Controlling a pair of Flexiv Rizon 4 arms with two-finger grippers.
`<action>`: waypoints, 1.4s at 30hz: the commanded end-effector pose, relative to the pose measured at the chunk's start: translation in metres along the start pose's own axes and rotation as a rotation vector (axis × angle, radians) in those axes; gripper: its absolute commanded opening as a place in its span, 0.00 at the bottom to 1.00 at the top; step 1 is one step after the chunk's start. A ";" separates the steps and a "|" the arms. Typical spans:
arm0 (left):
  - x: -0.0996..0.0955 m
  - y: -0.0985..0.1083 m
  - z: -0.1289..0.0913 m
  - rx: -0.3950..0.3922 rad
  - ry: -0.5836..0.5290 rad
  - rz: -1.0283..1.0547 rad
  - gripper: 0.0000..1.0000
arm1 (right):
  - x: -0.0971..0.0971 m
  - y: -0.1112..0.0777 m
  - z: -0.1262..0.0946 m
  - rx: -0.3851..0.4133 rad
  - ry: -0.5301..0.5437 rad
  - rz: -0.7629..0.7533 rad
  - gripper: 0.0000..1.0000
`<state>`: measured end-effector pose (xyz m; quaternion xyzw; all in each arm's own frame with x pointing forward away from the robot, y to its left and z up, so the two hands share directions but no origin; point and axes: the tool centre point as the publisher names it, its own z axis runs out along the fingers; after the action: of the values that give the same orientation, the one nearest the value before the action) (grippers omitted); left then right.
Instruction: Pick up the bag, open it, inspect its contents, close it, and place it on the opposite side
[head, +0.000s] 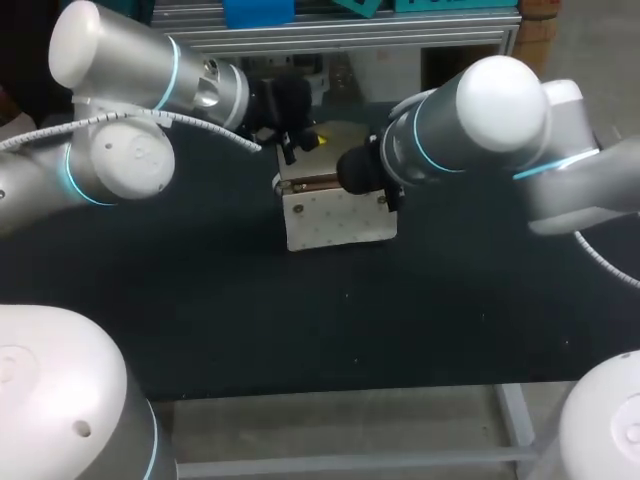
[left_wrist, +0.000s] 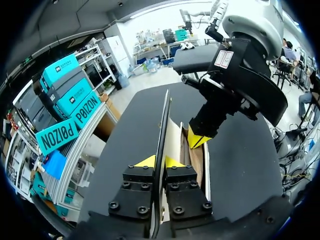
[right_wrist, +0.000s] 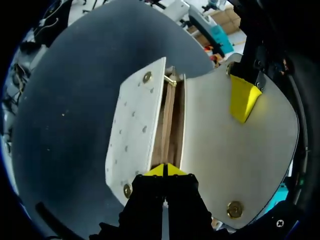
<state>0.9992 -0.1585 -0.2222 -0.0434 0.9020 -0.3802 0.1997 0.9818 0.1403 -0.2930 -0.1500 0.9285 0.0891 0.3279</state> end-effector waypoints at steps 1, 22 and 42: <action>-0.001 -0.001 0.000 0.013 -0.012 -0.011 0.00 | 0.006 0.004 0.001 0.020 0.010 -0.011 0.00; 0.008 -0.006 -0.002 0.007 -0.001 0.036 0.00 | -0.004 -0.004 -0.007 0.022 -0.049 0.011 0.00; 0.009 -0.007 -0.004 0.017 0.001 0.041 0.00 | -0.004 -0.010 0.020 0.023 0.005 0.006 0.00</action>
<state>0.9898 -0.1636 -0.2191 -0.0243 0.9016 -0.3792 0.2068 0.9951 0.1357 -0.3019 -0.1412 0.9288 0.0795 0.3334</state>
